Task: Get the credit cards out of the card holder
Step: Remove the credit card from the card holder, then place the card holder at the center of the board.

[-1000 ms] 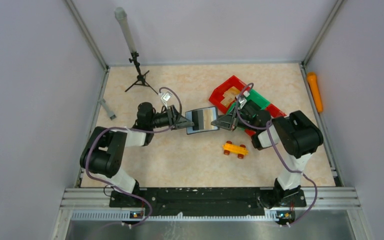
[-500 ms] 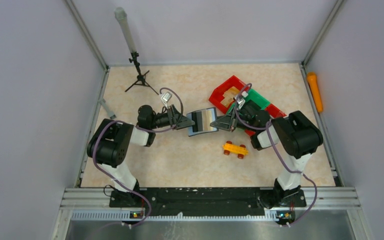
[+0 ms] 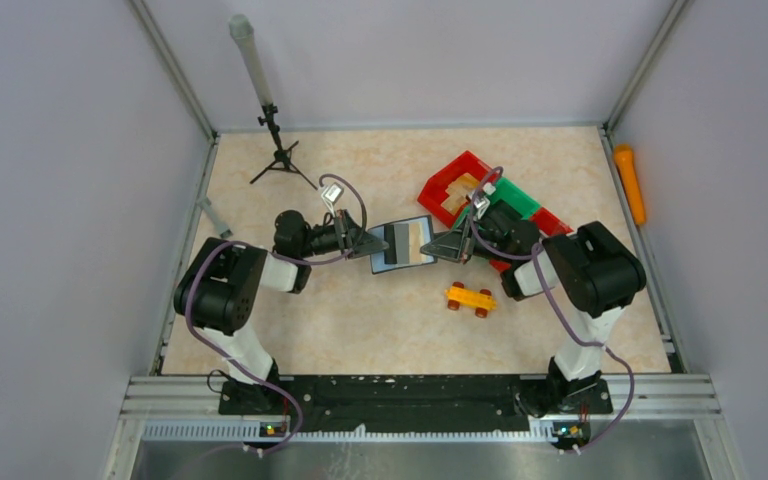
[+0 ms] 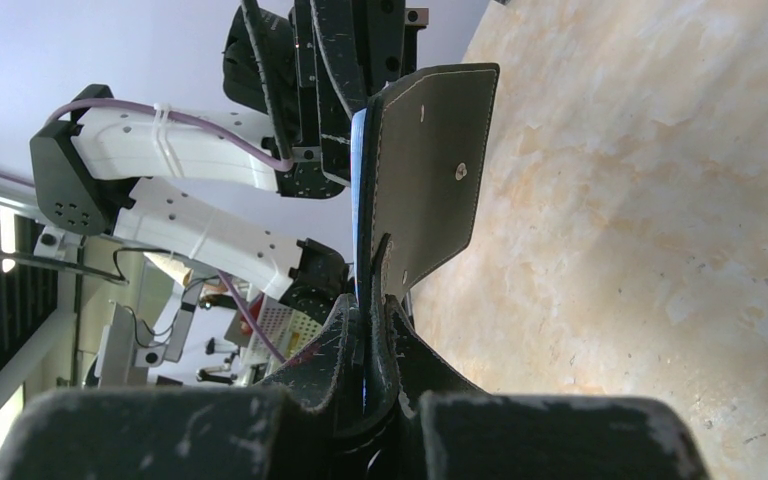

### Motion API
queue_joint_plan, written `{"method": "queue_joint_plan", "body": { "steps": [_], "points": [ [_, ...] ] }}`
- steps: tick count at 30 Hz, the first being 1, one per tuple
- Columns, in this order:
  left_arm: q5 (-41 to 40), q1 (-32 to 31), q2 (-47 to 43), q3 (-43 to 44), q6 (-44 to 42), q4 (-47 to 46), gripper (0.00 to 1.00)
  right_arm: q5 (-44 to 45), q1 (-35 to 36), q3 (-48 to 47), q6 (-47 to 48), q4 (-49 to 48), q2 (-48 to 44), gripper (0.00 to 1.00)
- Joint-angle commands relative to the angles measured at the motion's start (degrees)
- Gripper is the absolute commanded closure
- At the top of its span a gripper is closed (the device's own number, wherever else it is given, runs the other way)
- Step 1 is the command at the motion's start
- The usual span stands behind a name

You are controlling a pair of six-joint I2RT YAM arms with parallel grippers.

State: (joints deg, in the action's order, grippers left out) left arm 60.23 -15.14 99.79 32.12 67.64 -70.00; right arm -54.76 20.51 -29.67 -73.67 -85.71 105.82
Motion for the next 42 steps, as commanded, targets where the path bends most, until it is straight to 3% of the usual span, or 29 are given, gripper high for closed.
{"method": "queue_joint_plan", "body": {
  "steps": [1, 10, 18, 28, 38, 42],
  "points": [
    [0.5, 0.5, -1.4, -0.1, -1.7, -1.0, 1.00, -0.3, 0.4, -1.1, 0.4, -12.9, -2.0, 1.00],
    [-2.8, 2.4, -7.6, -0.4, -12.0, 15.0, 1.00, 2.2, -2.3, 1.6, 1.7, -13.0, -3.5, 1.00],
    [-7.3, 6.3, -14.5, -4.2, -15.2, 18.2, 1.00, 3.3, -3.2, 2.1, 1.6, -12.9, -3.0, 1.00],
    [-14.4, 6.4, -26.2, -6.1, -23.8, 28.9, 1.00, 2.0, 0.6, -2.3, -1.2, -13.0, 6.2, 1.00],
    [-15.4, 6.4, -24.7, -5.0, -24.4, 31.6, 1.00, 3.2, 4.9, -6.2, -1.5, -12.5, 14.4, 1.00],
    [-15.8, 6.3, -24.9, -4.9, -24.8, 32.2, 1.00, 4.3, 6.1, -6.7, 2.2, -7.1, 14.2, 1.00]
  ]
}}
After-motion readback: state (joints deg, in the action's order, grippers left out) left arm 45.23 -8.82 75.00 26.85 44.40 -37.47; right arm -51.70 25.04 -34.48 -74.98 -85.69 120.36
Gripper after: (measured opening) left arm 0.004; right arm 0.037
